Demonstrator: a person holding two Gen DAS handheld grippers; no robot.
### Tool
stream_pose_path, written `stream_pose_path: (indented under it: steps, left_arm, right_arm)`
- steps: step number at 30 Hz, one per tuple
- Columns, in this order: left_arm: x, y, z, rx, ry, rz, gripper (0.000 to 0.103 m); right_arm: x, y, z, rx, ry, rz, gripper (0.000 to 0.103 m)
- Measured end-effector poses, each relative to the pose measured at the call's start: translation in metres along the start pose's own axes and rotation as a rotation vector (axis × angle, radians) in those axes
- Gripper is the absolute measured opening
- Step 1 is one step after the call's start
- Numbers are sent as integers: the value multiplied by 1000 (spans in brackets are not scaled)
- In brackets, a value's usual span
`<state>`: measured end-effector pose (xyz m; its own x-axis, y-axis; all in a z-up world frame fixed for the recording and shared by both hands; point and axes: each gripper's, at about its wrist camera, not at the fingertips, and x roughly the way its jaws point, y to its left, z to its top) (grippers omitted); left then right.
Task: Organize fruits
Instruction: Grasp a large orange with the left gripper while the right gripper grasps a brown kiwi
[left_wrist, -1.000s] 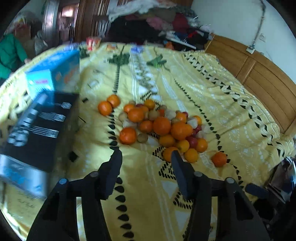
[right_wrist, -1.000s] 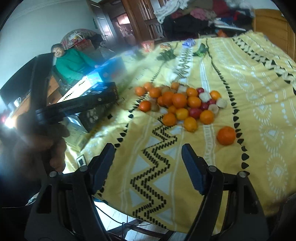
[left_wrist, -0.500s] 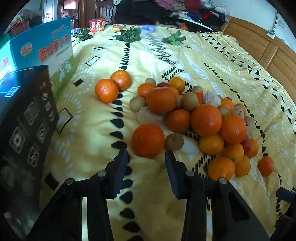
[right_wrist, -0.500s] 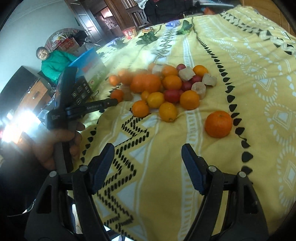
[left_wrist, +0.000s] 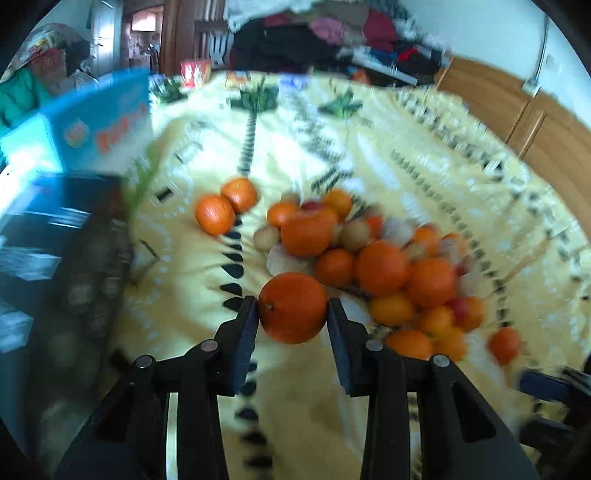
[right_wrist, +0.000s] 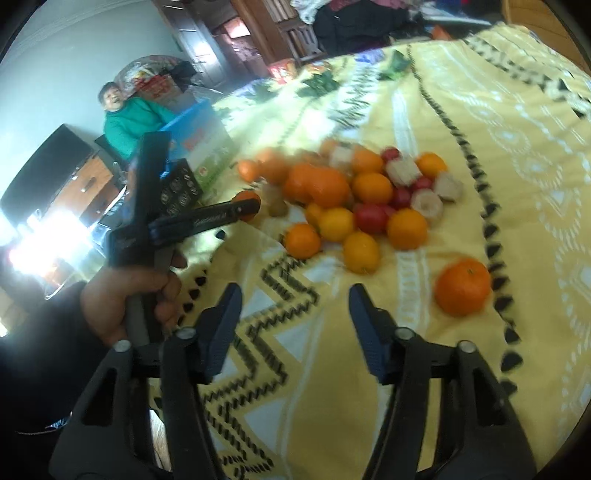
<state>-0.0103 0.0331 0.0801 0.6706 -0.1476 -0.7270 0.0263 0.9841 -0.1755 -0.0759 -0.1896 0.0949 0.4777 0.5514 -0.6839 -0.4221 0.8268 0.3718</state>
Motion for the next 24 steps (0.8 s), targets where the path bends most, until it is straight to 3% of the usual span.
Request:
stream_pose_path:
  steps: [4,8,14,16,24]
  left_arm:
    - [-68,10,-1,-29,-90,-22,39]
    - [-100,30,-1,-65,-120,-9,39]
    - [-115,50,-1,-93,-131,-5,39]
    - [-111,54,-1,-102,-124,-16,39]
    - [-106,57,-4,-114,-110,-43,39]
  right_arm:
    - [30,19,21,-60,-6,50,45]
    - [79,28,43,-88,37,56,40]
    - [138,24,65,-77,121,-29,39]
    - [147,27,68,-96,134,-63,34]
    - [170,27,65,-137,192,-192,34]
